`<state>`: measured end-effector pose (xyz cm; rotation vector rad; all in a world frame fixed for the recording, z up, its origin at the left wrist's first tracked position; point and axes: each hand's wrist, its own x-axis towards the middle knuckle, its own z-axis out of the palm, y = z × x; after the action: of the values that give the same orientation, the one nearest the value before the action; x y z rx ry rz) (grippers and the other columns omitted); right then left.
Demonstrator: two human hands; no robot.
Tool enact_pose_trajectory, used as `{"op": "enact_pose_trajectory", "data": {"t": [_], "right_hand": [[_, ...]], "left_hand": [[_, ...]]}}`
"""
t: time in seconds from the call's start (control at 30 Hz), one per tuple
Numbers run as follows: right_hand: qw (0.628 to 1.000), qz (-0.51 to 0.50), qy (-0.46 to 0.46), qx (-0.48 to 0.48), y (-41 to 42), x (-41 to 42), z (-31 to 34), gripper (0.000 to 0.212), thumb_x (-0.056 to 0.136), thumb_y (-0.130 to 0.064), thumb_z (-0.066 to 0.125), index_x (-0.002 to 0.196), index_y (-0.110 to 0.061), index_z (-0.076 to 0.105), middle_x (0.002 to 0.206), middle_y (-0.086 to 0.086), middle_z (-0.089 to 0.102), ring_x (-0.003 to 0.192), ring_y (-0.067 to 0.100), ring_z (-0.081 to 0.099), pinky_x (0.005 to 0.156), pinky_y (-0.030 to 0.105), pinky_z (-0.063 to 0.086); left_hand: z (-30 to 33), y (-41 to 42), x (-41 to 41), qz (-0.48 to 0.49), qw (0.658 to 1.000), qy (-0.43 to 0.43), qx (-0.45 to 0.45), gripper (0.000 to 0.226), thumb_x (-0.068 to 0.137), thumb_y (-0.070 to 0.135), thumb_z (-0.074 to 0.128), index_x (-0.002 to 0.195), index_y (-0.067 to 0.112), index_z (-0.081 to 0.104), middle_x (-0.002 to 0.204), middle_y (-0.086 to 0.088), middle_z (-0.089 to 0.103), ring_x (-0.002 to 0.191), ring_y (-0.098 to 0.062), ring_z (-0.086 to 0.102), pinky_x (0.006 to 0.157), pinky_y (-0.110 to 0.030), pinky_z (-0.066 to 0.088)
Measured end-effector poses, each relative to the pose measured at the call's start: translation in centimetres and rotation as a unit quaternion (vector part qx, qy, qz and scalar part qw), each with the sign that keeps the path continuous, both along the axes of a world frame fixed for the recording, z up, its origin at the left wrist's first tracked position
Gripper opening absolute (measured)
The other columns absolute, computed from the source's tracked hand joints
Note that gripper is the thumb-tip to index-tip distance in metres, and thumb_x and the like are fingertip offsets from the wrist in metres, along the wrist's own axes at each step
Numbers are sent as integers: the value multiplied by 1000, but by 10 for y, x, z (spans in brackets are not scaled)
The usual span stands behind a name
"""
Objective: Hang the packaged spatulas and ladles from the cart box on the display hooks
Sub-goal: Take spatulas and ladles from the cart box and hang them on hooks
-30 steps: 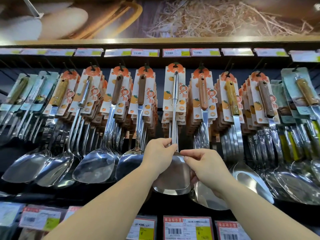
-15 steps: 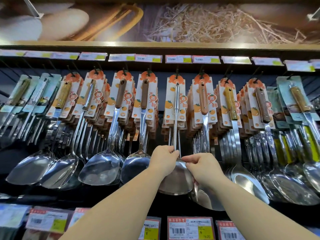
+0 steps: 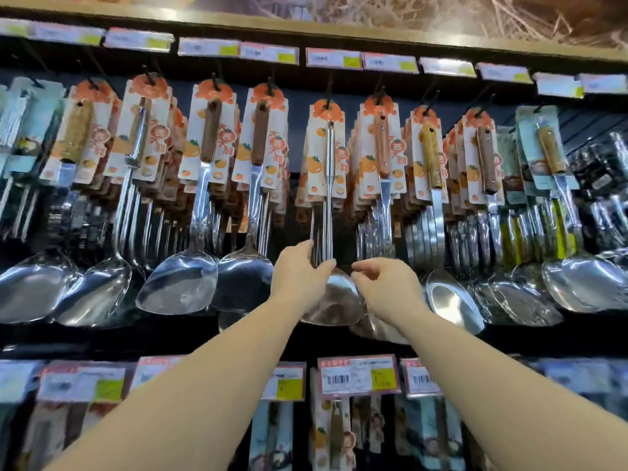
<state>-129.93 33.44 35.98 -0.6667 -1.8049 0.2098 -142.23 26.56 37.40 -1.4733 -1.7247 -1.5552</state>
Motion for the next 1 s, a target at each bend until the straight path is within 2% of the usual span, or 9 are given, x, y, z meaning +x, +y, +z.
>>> {"op": "enact_pose_trajectory", "data": {"t": [0.2,0.3,0.43,0.53,0.67,0.77,0.83,0.9,1.0], "right_hand": [[998,-51,49,-1,4,37,-19,23,90,-26,60,110,-23,71,108,-6,71,102,15,64,92,30,50],[994,-102,34,-2,9,74,-34,25,88,-30,61,110,-24,71,109,-4,71,101,18,64,89,29,50],[985,-171,28,-16,12,153,-57,26,90,-32,58,112,-24,70,109,-4,70,101,18,62,81,24,44],[974,-221,24,-41,15,227,-76,26,92,-30,56,113,-23,69,105,-1,70,97,22,61,74,26,41],[954,-287,24,-78,27,345,-108,31,91,-31,58,119,-19,67,118,2,69,110,21,61,91,30,47],[930,-347,13,-117,30,453,-137,32,92,-35,56,117,-20,68,113,2,70,104,22,64,84,31,50],[912,-384,-11,-141,28,523,-159,34,92,-38,56,119,-20,67,119,1,68,108,21,63,89,34,52],[892,-420,-46,-164,22,588,-181,34,93,-41,55,117,-20,68,115,1,69,102,21,64,83,37,55],[864,-451,-62,-217,12,670,-218,33,94,-42,53,114,-21,68,105,-5,69,92,23,67,65,33,54]], "left_hand": [[-18,18,19,50,992,105,56,47,84,42,62,123,17,59,126,-6,57,122,-25,47,102,-39,36],[-32,29,53,43,987,151,41,43,81,45,56,113,19,65,120,-7,61,116,-29,51,97,-40,39],[-55,45,124,-4,979,204,25,48,80,47,52,113,15,65,118,-13,63,114,-34,53,98,-43,42],[-77,64,193,-60,974,220,-9,45,80,48,53,112,18,64,115,-15,63,111,-36,53,95,-45,44],[-111,91,308,-133,963,228,-47,44,83,45,58,118,19,62,118,-13,62,112,-38,53,94,-47,46],[-140,115,416,-198,948,235,-81,45,86,45,58,122,18,60,122,-11,60,116,-34,51,96,-46,44],[-161,125,490,-240,934,241,-107,44,86,47,56,118,17,60,120,-11,61,114,-33,51,95,-46,45],[-187,130,561,-281,918,244,-136,44,88,47,55,119,16,59,122,-10,59,115,-32,51,95,-44,46],[-230,134,650,-323,889,268,-181,45,89,49,54,121,18,58,122,-8,58,114,-30,51,91,-43,47]]}}
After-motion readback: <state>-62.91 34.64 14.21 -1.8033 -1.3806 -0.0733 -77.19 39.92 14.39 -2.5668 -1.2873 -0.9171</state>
